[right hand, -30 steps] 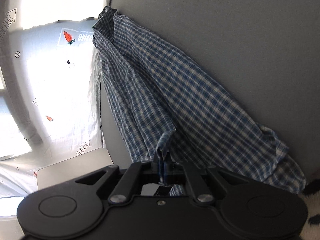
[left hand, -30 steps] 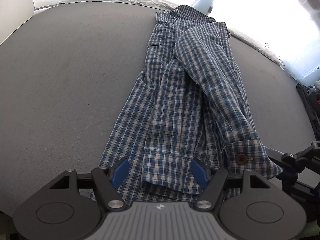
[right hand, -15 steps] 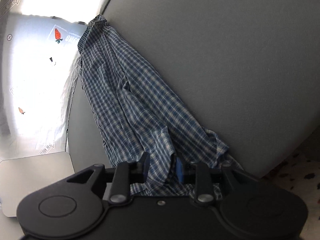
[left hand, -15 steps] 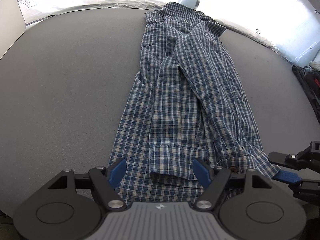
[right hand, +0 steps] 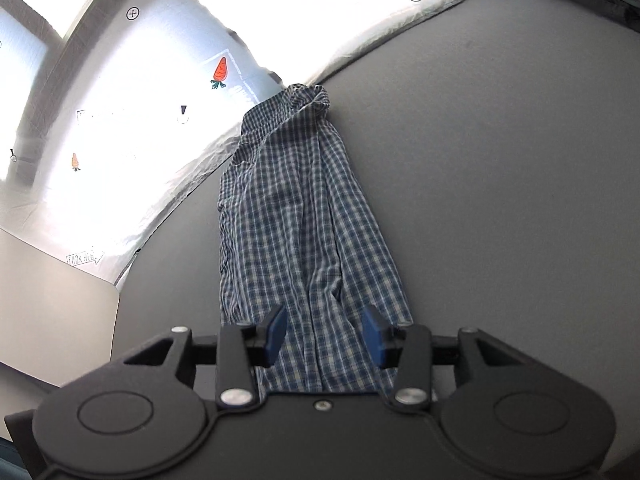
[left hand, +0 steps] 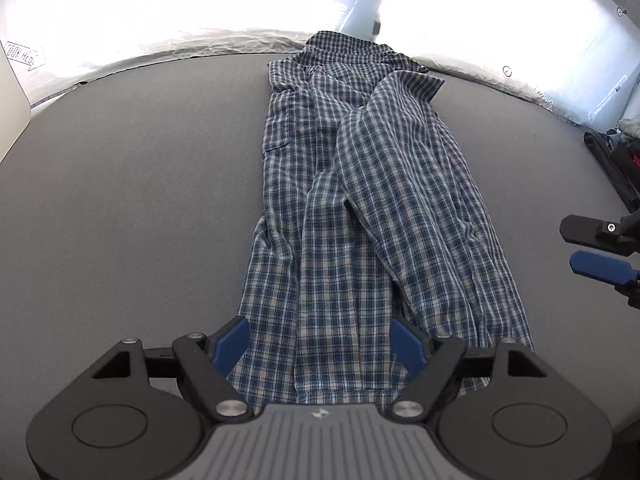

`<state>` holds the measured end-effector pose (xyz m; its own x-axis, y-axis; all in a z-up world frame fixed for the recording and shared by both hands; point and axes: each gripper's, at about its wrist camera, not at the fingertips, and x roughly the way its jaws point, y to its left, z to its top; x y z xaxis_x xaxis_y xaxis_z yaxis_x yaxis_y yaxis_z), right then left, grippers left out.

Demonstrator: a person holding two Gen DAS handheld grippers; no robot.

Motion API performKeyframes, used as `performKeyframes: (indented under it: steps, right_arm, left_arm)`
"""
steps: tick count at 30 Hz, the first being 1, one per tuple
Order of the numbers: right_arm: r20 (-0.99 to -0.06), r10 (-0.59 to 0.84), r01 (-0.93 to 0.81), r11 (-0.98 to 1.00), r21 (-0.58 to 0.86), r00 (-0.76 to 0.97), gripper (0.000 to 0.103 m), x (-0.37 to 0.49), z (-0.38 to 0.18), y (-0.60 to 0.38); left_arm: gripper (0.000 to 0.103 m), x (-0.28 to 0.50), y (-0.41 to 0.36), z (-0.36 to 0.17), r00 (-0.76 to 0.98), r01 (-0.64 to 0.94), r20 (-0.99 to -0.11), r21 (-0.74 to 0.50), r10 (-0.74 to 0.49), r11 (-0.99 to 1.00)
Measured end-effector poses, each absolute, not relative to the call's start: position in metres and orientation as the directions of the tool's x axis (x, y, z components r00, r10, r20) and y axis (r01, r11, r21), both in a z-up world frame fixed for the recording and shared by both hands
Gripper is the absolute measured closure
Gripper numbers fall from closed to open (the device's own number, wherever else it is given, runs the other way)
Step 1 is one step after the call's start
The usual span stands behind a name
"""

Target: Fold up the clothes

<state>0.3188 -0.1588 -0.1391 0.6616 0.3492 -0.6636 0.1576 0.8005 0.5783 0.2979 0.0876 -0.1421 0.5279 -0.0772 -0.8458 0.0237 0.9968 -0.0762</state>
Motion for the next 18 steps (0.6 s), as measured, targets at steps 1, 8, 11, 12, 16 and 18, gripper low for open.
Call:
performKeyframes:
  steps: [1,8,11,12,16,18]
  right_arm:
    - [-0.654,0.349,0.149,0.801,0.579,0.671,0.059,0.326,-0.138,-0.159]
    - [-0.576,0.383,0.086,0.776,0.625,0.722,0.071,0.407,-0.136,-0.173]
    - [-0.568,0.391,0.088,0.765,0.638,0.724,0.074,0.453,-0.141,-0.180]
    - [-0.567,0.395,0.088,0.762,0.642,0.723,0.074,0.468,-0.144,-0.183]
    - [-0.585,0.406,0.126,0.738,0.663,0.703,0.069,0.527,-0.161,-0.194]
    - [-0.594,0.402,0.148,0.730,0.667,0.697,0.063,0.553,-0.175,-0.196]
  left_arm:
    - [0.025,0.304,0.088,-0.141,0.533,0.022,-0.843,-0.077,-0.077,0.997]
    - [0.023,0.372,0.094,-0.137,0.579,0.005,-0.811,-0.098,-0.083,0.995]
    - [0.023,0.415,0.092,-0.139,0.583,-0.004,-0.805,-0.137,-0.109,0.991]
    - [0.023,0.431,0.091,-0.141,0.578,-0.012,-0.807,-0.157,-0.121,0.988]
    - [0.023,0.485,0.080,-0.150,0.539,-0.033,-0.827,-0.212,-0.161,0.977]
    - [0.023,0.504,0.072,-0.157,0.528,-0.017,-0.829,-0.224,-0.182,0.974]
